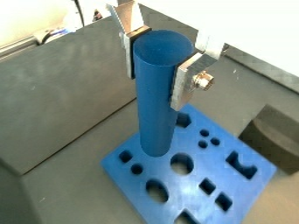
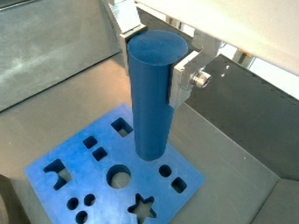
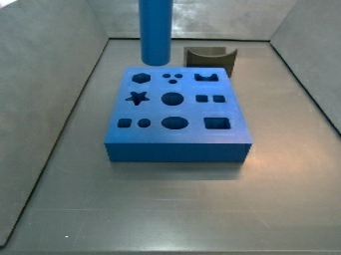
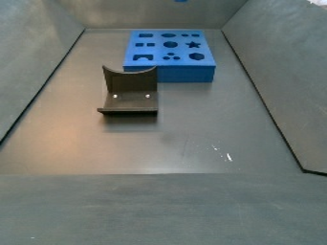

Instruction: Insert the round object.

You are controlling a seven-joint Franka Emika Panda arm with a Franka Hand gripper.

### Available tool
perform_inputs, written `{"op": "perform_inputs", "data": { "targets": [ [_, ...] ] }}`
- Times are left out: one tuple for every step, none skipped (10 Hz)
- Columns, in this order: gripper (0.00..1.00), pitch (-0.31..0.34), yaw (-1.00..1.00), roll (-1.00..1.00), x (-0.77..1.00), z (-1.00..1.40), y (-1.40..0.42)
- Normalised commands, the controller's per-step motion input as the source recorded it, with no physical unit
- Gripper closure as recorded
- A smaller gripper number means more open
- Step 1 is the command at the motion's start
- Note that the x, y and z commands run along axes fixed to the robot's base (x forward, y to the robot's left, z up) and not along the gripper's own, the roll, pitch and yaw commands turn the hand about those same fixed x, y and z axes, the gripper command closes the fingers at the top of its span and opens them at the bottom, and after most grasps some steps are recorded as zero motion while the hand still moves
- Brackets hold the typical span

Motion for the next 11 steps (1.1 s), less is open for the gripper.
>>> {"op": "perform_inputs", "data": {
  "targets": [
    [1.00,0.000,-0.07,0.08,-0.01,-1.00,0.60],
    [1.00,0.000,-0.07,0.05,-0.01,-1.00,0.57],
    [1.00,0.000,-0.06,0.02,0.02,-1.00,0.41],
    [1.00,-0.050,-0.11,0.00,0.04,-1.00,0.03],
    [1.00,-0.004,-0.15,0.04,0.10,-0.83,0.00],
    [1.00,0.044,-0.15,0.22,0.23,-0.55,-0.05],
    [1.00,0.093,-0.12,0.12,0.28,-0.36,0.00],
    [1.00,0.109,-0.08,0.08,0.35,-0.27,0.00],
    [1.00,0.130,-0.04,0.05,0.49,-0.27,0.00],
    [1.00,0.123,-0.09,0.03,0.47,-0.27,0.00],
    [1.00,0.096,-0.08,0.02,0.41,-0.31,0.00]
  ]
}}
